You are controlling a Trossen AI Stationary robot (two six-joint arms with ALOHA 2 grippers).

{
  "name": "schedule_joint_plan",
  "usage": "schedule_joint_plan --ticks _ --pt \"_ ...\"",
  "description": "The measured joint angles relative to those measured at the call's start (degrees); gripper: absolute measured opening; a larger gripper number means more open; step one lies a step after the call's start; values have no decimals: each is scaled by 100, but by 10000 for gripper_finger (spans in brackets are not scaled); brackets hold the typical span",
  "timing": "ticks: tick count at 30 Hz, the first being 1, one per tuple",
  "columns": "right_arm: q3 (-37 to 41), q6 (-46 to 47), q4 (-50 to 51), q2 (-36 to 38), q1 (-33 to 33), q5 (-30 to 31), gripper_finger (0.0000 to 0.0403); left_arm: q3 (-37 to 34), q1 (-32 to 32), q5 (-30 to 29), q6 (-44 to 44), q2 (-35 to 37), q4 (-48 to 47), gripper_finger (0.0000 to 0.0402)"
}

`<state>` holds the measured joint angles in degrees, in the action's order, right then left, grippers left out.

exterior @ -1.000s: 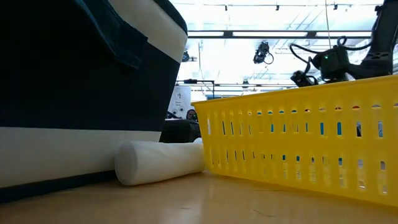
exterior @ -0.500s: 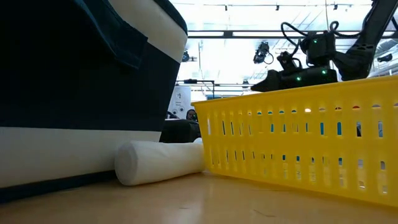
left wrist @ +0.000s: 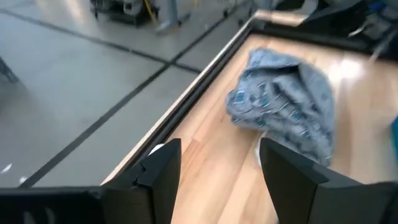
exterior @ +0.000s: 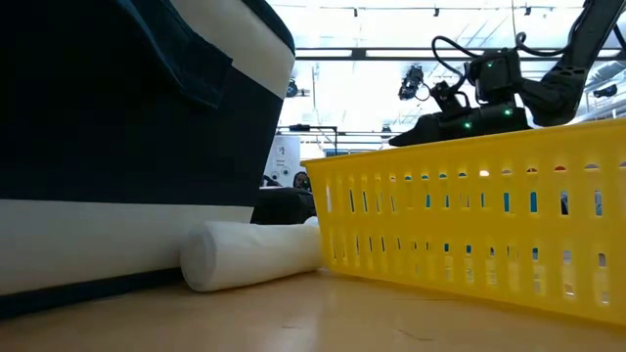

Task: Pick & place medical supplies in basket/bin
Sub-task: Put the top white gauze into the yellow bin

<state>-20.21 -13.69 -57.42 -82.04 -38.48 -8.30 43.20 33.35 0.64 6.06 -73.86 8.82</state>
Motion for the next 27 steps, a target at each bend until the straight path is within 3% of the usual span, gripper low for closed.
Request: schedule_joint_plan --ticks 13,27 --pt "0 -79 163 0 0 -553 233 2888 178 230 1008 -1822 -3314 204" --pt "0 -77 376 0 0 -567 233 4743 274 238 1269 -3621 -4847 204"
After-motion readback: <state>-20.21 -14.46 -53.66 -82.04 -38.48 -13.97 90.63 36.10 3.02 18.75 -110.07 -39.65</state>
